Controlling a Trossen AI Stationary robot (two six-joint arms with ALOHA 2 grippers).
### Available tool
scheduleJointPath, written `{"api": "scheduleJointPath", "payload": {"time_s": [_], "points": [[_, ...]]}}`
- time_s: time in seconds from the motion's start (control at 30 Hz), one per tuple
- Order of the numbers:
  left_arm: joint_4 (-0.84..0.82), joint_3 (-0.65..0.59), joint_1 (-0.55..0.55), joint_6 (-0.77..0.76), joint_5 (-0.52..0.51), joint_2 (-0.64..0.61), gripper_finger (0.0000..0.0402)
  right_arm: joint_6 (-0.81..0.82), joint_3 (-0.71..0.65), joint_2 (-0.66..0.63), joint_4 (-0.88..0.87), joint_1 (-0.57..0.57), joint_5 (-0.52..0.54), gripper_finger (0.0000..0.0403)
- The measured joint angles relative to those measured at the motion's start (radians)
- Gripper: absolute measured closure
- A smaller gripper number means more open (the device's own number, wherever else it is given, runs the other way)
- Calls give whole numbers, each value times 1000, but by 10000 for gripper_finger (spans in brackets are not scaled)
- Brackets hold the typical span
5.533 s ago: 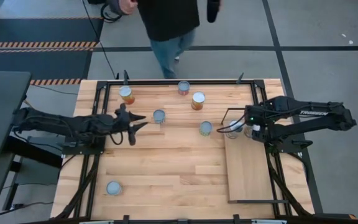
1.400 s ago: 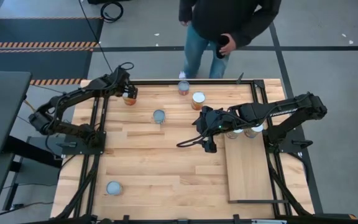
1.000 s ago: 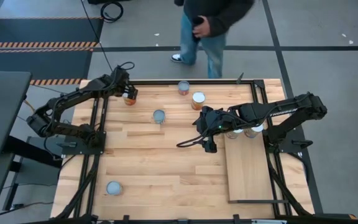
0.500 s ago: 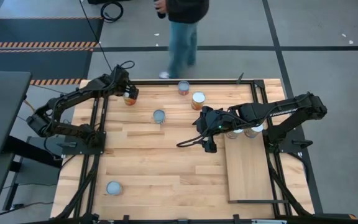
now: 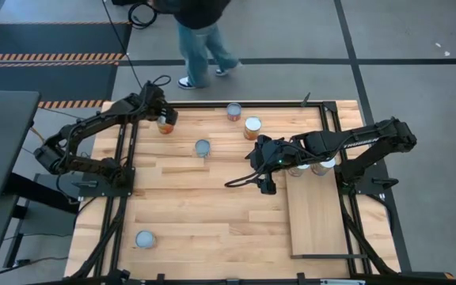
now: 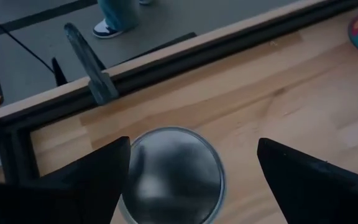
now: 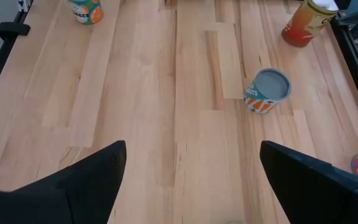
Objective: Pick and place cans onto a shelf
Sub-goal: Put left the canned corn on the shelf
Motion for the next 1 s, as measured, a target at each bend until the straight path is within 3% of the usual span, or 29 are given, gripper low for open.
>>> {"api": "scheduleJointPath", "payload": {"time_s": [0.33,0.73,1.0], "points": [[-7,1,-19,16,-36,-75,99,0,0,0,0,0,0,25],[-85,0,-15,-60,-36,-98,50,0,0,0,0,0,-2,25],[-54,-42,-10,-105,-40,-98,46,17,0,0,0,0,-50,25]]}}
